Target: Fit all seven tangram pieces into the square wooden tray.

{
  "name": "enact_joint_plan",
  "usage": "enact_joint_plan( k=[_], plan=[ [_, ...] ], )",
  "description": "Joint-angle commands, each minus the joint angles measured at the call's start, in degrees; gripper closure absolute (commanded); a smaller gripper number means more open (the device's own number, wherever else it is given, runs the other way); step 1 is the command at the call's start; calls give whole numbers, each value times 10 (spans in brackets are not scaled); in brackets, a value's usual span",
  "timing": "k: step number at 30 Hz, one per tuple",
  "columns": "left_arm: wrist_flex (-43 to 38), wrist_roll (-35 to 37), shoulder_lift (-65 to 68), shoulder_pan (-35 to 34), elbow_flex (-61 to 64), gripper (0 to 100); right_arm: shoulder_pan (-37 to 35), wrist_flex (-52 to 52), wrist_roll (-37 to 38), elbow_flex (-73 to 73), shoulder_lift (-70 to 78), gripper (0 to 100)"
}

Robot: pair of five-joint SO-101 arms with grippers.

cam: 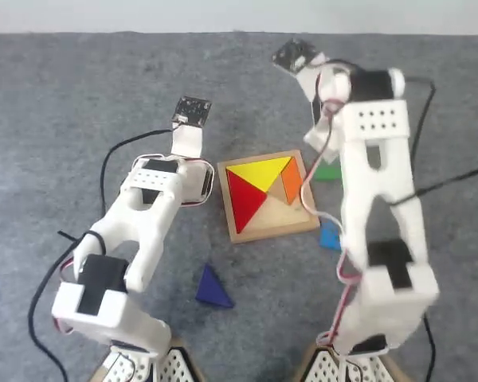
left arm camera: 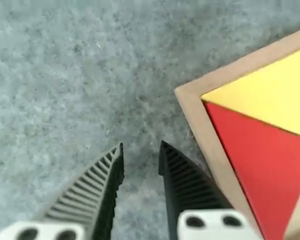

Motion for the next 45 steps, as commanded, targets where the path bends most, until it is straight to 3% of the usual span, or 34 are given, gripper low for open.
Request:
enact_joint_plan(
  k=[1, 7, 17, 27, 36, 38, 43, 45],
  plan=[
    [4, -5, -1, 5, -32, 887, -5, -193, -19, 307, -142, 543],
    [17, -5, 4, 5, -38, 887, 7, -370, -139, 396, -91, 531],
    [16, -6, 4, 5, -37, 887, -6, -452, -237, 357, 17, 508],
    [18, -7, 4, 6, -38, 887, 15, -461, -280, 257, 115, 508],
    [18, -7, 4, 6, -38, 887, 3, -397, -309, 243, 133, 511],
    [18, -7, 4, 6, -38, 887, 3, -397, -309, 243, 133, 548],
    [18, -7, 4, 6, -38, 887, 6, -393, -310, 244, 133, 746],
    [18, -7, 4, 6, -38, 887, 6, -393, -311, 244, 134, 773]
  ],
)
